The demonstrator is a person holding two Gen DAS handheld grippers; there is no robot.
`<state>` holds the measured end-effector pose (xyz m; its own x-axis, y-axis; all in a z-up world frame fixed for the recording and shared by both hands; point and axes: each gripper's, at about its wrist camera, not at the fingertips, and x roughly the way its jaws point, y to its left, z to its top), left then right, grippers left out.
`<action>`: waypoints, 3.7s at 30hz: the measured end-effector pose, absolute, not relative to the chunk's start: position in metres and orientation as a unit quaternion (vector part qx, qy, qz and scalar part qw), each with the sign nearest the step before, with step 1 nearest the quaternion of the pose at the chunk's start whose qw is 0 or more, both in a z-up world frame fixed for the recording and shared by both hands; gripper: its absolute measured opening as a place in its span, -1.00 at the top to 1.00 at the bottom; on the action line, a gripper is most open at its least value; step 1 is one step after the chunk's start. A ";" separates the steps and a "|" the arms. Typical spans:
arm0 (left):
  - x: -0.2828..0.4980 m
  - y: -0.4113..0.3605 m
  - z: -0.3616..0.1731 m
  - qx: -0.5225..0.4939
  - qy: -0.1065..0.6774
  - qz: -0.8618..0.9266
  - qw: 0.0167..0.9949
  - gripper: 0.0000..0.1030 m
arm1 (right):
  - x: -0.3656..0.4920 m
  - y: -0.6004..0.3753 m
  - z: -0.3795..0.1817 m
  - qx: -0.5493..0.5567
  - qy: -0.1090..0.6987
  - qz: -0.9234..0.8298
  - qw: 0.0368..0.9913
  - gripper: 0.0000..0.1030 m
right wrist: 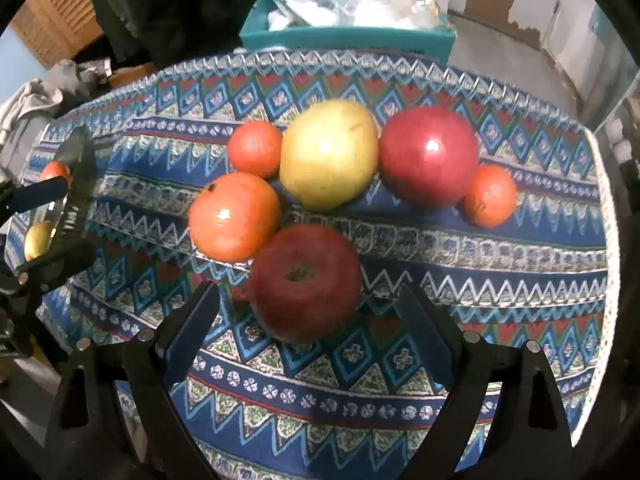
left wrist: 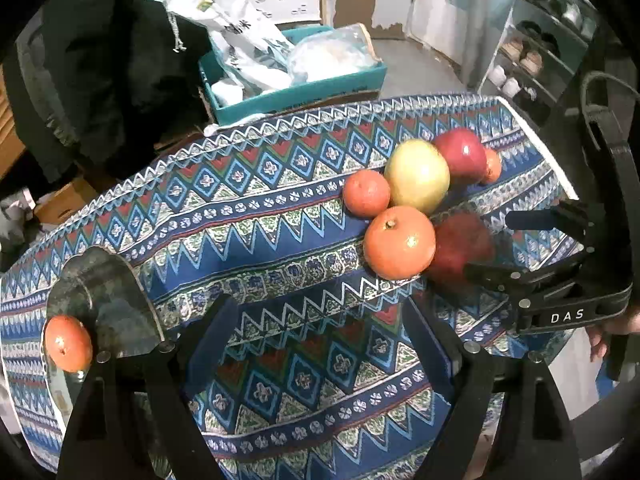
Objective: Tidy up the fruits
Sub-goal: 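Grasp a red apple with the right tool while the left tool grasps an orange, then lift the apple with the right tool while the left tool lifts the orange toward the plate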
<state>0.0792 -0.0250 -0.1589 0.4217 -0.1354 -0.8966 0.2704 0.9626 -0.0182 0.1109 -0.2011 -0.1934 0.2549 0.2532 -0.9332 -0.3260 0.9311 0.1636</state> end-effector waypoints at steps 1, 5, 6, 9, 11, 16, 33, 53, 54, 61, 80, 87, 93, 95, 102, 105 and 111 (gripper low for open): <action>0.080 -0.027 -0.163 0.073 0.525 -0.118 0.839 -0.67 | 0.112 -0.201 -0.196 -0.031 0.584 0.183 0.790 -0.75; 0.081 -0.031 -0.175 0.090 0.531 -0.118 0.834 -0.67 | 0.118 -0.201 -0.213 -0.033 0.593 0.180 0.784 -0.75; 0.082 -0.032 -0.177 0.093 0.533 -0.117 0.833 -0.67 | 0.120 -0.201 -0.217 -0.032 0.594 0.180 0.783 -0.75; 0.083 -0.033 -0.184 0.094 0.540 -0.119 0.828 -0.67 | 0.123 -0.199 -0.223 -0.025 0.594 0.186 0.782 -0.75; 0.083 -0.034 -0.186 0.095 0.543 -0.120 0.826 -0.67 | 0.125 -0.196 -0.227 -0.028 0.592 0.191 0.782 -0.74; 0.086 -0.033 -0.187 0.076 0.550 -0.131 0.821 -0.67 | 0.126 -0.186 -0.236 -0.031 0.592 0.209 0.778 -0.40; 0.106 -0.084 -0.188 0.064 0.548 -0.178 0.815 -0.67 | 0.124 -0.262 -0.211 -0.014 0.566 0.135 0.813 -0.40; 0.135 -0.115 -0.241 0.026 0.583 -0.169 0.794 -0.67 | 0.116 -0.285 -0.204 0.006 0.554 0.131 0.822 -0.40; 0.136 -0.114 -0.242 0.021 0.582 -0.170 0.795 -0.67 | 0.117 -0.285 -0.205 0.005 0.555 0.132 0.822 -0.40; 0.137 -0.114 -0.242 0.009 0.572 -0.183 0.799 -0.37 | 0.119 -0.281 -0.211 0.005 0.559 0.132 0.819 -0.40; 0.109 -0.105 -0.199 0.051 0.542 -0.189 0.817 -0.27 | 0.107 -0.267 -0.177 -0.014 0.532 0.143 0.834 -0.40; 0.095 -0.090 -0.164 0.059 0.516 -0.184 0.835 -0.27 | 0.099 -0.257 -0.149 -0.019 0.510 0.153 0.846 -0.40; 0.082 -0.079 -0.144 0.059 0.505 -0.182 0.841 -0.27 | 0.094 -0.246 -0.128 -0.022 0.495 0.163 0.853 -0.40; 0.079 -0.077 -0.139 0.059 0.503 -0.185 0.842 -0.27 | 0.092 -0.243 -0.122 -0.023 0.491 0.167 0.855 -0.40; 0.069 -0.064 -0.117 0.055 0.495 -0.185 0.847 -0.27 | 0.084 -0.227 -0.097 -0.028 0.476 0.183 0.860 -0.40; 0.065 -0.056 -0.107 0.046 0.492 -0.184 0.850 -0.27 | 0.083 -0.222 -0.090 -0.025 0.471 0.191 0.861 -0.40; 0.053 -0.039 -0.092 0.036 0.485 -0.178 0.856 -0.27 | 0.080 -0.209 -0.075 -0.027 0.459 0.203 0.865 -0.40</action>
